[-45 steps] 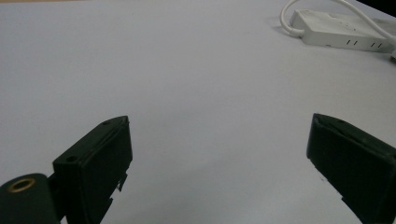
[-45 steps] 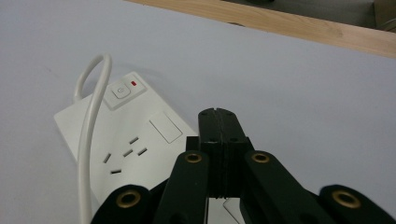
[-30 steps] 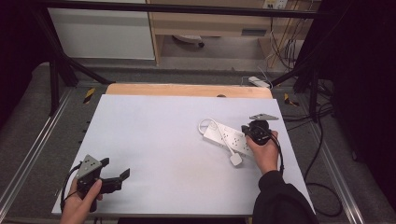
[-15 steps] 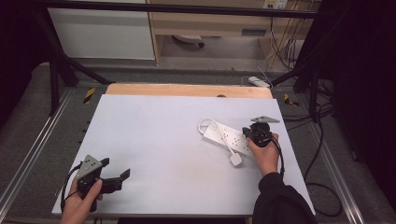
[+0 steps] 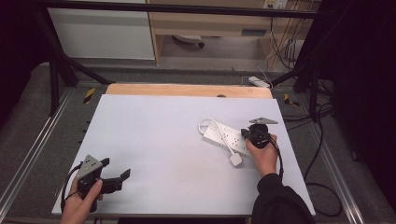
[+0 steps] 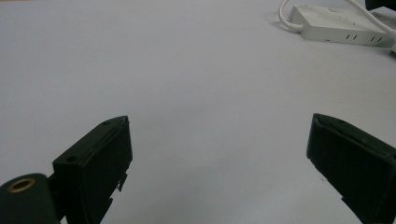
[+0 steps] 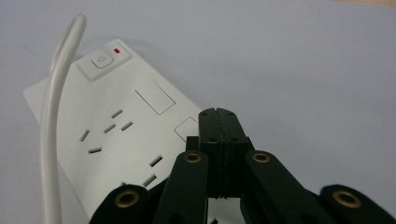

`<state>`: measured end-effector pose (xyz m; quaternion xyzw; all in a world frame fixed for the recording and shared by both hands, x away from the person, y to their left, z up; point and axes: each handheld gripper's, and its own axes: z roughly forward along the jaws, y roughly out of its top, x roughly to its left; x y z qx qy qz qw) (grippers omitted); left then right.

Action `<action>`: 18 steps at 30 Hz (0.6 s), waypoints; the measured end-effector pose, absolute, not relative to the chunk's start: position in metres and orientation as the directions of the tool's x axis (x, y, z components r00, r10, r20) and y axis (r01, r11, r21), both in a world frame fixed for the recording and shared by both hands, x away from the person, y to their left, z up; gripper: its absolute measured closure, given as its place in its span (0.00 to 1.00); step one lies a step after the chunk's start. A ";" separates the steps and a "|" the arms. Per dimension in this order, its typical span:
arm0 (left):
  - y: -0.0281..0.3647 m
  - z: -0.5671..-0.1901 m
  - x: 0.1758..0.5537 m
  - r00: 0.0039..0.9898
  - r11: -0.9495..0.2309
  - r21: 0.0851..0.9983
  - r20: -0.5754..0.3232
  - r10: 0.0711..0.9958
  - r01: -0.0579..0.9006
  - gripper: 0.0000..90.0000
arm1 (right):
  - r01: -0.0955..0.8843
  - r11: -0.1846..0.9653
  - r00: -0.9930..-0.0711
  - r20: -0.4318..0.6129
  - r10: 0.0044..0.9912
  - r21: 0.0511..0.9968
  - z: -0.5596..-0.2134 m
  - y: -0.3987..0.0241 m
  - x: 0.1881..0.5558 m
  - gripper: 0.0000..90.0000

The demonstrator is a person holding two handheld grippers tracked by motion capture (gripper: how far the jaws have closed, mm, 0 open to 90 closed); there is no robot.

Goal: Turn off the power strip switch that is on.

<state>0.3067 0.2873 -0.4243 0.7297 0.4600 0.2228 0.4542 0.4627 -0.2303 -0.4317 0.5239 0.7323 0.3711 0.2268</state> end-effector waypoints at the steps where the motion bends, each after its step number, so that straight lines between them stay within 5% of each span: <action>1: 0.287 -0.424 0.307 0.478 -0.164 0.868 -0.093 0.874 0.469 0.08 | 0.600 0.173 -0.347 0.060 0.936 0.781 -0.432 -0.230 0.463 1.00; 18: 0.287 -0.424 0.307 0.480 -0.169 0.867 -0.090 0.873 0.469 0.08 | 0.600 0.172 -0.349 0.062 0.935 0.781 -0.434 -0.227 0.464 1.00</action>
